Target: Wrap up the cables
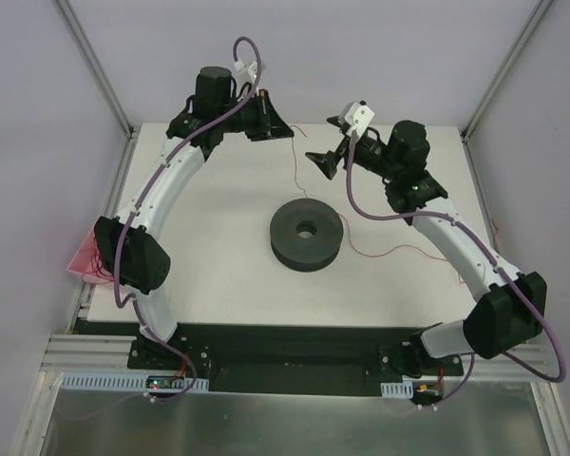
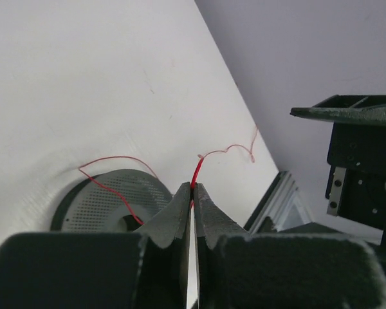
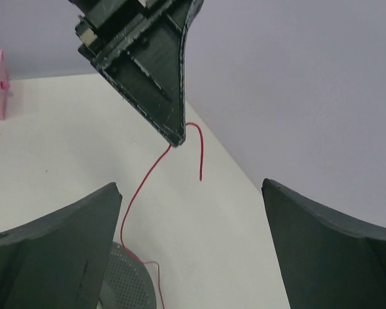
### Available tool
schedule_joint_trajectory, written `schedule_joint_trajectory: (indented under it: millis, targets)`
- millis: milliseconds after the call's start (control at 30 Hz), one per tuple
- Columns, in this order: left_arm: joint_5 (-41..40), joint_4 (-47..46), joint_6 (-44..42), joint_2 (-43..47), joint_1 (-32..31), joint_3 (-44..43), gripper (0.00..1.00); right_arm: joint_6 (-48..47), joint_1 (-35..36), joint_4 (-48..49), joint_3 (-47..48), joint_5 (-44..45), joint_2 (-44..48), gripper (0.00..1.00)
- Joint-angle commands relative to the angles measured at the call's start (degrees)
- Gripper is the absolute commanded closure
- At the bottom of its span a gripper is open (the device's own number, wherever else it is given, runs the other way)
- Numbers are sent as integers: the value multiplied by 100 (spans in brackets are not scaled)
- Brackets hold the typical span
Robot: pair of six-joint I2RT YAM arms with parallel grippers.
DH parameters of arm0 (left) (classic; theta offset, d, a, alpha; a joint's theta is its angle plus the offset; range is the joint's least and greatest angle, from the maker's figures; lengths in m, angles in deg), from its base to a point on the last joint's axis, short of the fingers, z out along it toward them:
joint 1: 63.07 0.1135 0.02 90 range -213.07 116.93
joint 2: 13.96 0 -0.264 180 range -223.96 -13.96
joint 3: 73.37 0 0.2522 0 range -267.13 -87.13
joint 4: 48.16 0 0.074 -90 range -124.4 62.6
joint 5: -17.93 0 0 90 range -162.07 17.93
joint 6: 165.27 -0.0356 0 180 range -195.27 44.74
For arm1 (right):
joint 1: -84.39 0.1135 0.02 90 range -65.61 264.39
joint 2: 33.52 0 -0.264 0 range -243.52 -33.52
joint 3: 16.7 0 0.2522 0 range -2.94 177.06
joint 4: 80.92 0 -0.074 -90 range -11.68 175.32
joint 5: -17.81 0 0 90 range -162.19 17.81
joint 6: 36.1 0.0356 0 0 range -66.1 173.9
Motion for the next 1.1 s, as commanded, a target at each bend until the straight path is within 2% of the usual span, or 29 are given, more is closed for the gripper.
schedule_joint_trajectory:
  millis: [0, 167, 233, 333, 633, 700, 900, 1067]
  targets:
    - [-26, -519, 1153, 399, -52, 131, 100, 281, 229, 1163, 97, 72, -57, 5]
    - [19, -686, 978, 618, -131, 360, 100, 88, 318, 1322, 149, -42, -276, 4]
    - [54, -739, 943, 688, -148, 422, 100, -280, 326, 1261, 176, -130, -329, 4]
    - [115, -818, 934, 803, -157, 536, 100, -615, 318, 1173, 158, -95, -391, 9]
    - [204, -1065, 908, 1084, -236, 879, 100, -984, 370, 1076, 114, -78, -409, 43]
    - [195, -1082, 917, 1093, -245, 897, 100, -1072, 379, 1076, 123, -69, -409, 47]
    - [-51, -1118, 1171, 1102, -271, 967, 100, -1362, 528, 848, 193, -43, -400, 42]
    - [-384, -1196, 1435, 1181, -272, 1151, 100, -1485, 695, 699, 176, 265, -426, 27]
